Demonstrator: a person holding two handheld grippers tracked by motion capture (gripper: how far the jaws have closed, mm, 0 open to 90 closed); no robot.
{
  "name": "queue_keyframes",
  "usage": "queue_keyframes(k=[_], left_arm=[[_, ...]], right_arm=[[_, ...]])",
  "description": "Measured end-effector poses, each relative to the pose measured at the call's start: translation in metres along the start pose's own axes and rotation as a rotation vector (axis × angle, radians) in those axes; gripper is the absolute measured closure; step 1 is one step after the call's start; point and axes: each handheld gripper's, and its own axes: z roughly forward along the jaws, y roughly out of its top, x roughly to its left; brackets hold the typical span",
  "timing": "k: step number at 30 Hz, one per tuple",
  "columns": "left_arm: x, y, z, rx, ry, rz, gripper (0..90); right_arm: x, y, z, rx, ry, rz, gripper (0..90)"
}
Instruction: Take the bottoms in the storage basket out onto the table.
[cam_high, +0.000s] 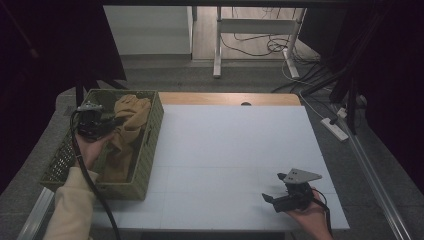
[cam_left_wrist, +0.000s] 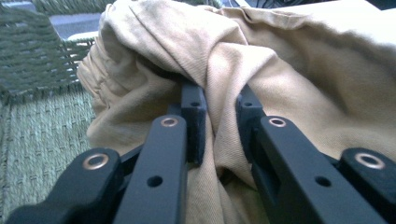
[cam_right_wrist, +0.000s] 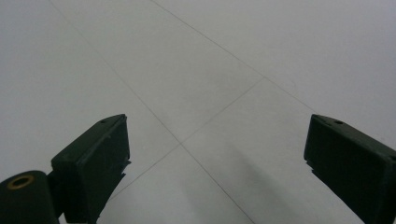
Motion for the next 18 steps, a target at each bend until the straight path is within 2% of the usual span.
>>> queue_keyframes(k=[7,9,12,18], left_arm=[[-0.007,0.0,-0.007,-0.024,-0.022,0.026,78.3],[-0.007,-0.002,-0.01,-0.043,-0.044,0.005,78.3],[-0.007,-0.003,-0.012,-0.054,-0.052,-0.003,78.3],[-0.009,-0.002,-0.019,-0.07,-0.048,0.008,78.3]], right_arm=[[0.0,-0.001,0.002,0.007,-0.009,0.01,6.8],[0.001,0.0,0.002,0.007,-0.01,0.001,6.8],[0.001,0.0,0.001,0.007,-0.008,-0.003,6.8],[0.001,0.0,0.0,0.004,-0.007,-0.008,6.8]])
